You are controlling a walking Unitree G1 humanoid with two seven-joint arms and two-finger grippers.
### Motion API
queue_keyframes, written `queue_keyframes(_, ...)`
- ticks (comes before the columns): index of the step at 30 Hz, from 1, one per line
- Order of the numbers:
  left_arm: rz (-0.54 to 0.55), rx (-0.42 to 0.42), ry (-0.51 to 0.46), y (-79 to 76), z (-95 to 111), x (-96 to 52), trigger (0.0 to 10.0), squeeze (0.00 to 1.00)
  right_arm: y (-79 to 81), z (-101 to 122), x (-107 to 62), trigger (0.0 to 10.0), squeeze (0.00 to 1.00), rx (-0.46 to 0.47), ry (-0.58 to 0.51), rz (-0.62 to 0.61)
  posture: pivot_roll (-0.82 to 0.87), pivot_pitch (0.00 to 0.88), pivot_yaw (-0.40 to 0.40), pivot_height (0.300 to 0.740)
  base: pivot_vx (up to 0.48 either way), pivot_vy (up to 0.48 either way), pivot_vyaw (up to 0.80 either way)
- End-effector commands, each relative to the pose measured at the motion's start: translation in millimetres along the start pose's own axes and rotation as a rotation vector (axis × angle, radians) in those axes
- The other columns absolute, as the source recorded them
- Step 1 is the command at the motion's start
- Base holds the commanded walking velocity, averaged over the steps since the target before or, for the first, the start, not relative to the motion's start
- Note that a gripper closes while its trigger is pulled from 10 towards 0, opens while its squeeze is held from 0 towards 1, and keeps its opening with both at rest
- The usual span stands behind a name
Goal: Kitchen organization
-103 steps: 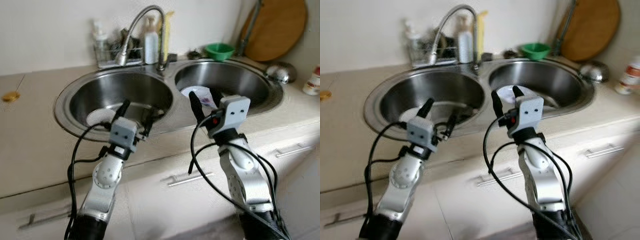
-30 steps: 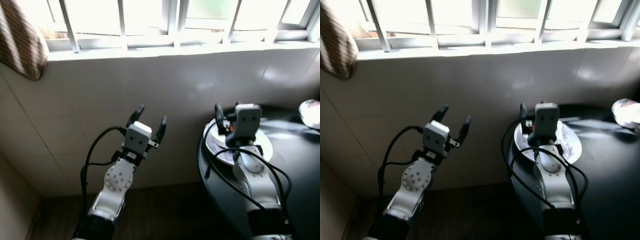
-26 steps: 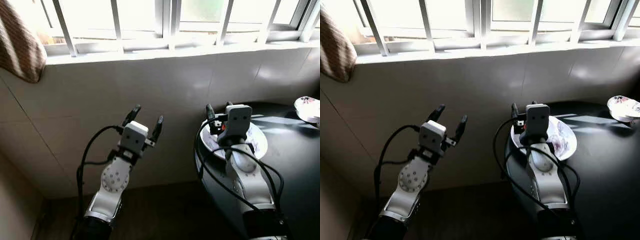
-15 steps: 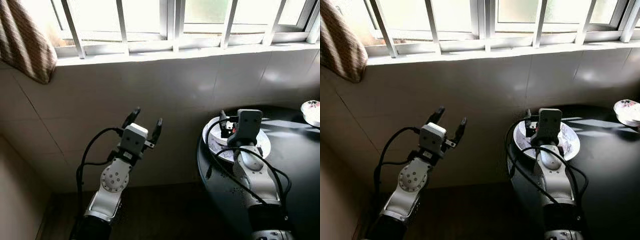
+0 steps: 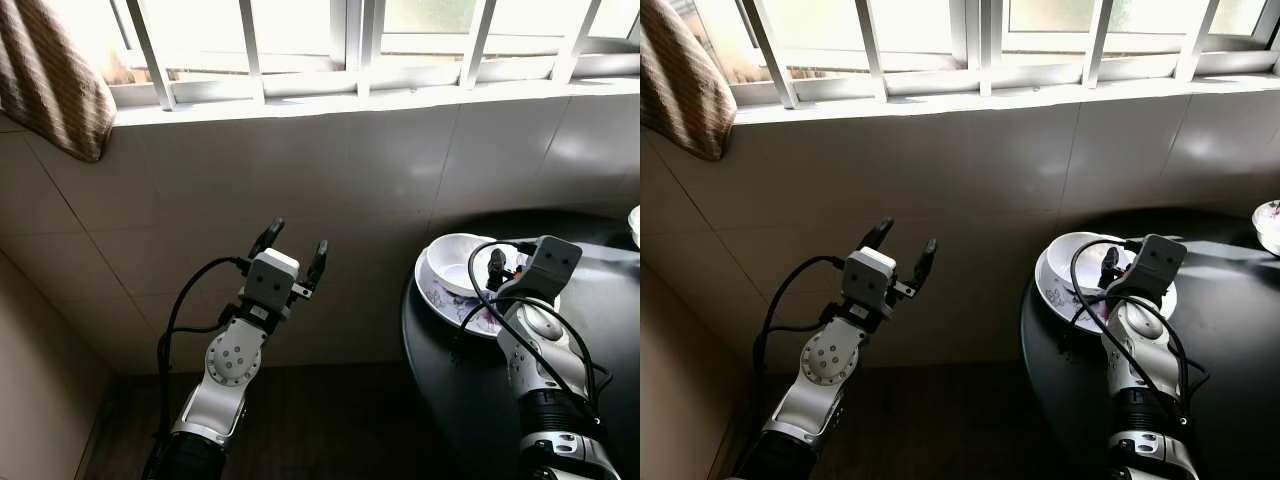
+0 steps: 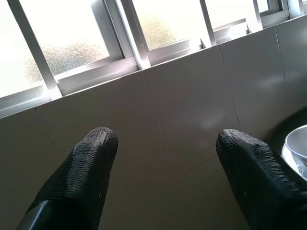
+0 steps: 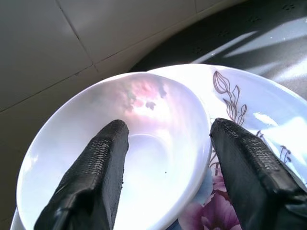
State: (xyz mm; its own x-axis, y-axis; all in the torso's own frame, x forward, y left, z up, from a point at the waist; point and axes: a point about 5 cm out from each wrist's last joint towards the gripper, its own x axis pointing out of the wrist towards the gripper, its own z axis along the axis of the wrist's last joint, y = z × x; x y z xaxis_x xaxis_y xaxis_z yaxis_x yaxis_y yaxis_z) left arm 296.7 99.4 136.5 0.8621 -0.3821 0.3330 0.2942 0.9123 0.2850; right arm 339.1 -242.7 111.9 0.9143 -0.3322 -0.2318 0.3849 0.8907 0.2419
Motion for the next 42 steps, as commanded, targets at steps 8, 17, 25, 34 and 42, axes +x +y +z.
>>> queue_keyframes(8, 0.0, 0.01, 0.022, 2.0, -3.2, -0.8, 10.0, 0.0, -6.6, 2.2, 6.5, 10.0, 0.0, 0.071, 0.032, -0.049, 0.03, 0.0, 0.025, 0.74, 0.0, 0.0, 0.0)
queue_keyframes(17, -0.003, 0.013, 0.027, 2.3, -4.0, -0.4, 10.0, 0.0, 0.4, -10.6, 7.2, 10.0, 0.0, 0.153, 0.122, -0.026, 0.04, 0.0, 0.026, 0.74, 0.0, 0.0, 0.0)
queue_keyframes(25, -0.003, 0.015, 0.039, 1.9, -6.0, -1.6, 10.0, 0.0, 6.6, -19.1, 7.4, 10.0, 0.0, 0.233, 0.185, 0.019, 0.04, 0.0, 0.024, 0.74, 0.0, 0.0, 0.0)
queue_keyframes(34, -0.004, 0.016, 0.048, 1.1, -7.6, -2.3, 10.0, 0.0, 10.0, -22.4, 5.5, 0.0, 0.0, 0.305, 0.199, 0.038, 0.04, 0.0, 0.024, 0.74, 0.0, 0.0, 0.0)
queue_keyframes(42, -0.006, 0.019, 0.058, 0.8, -9.6, -3.5, 10.0, 0.0, 10.0, -23.6, 4.1, 0.0, 0.0, 0.326, 0.203, 0.034, 0.03, 0.0, 0.026, 0.74, 0.0, 0.0, 0.0)
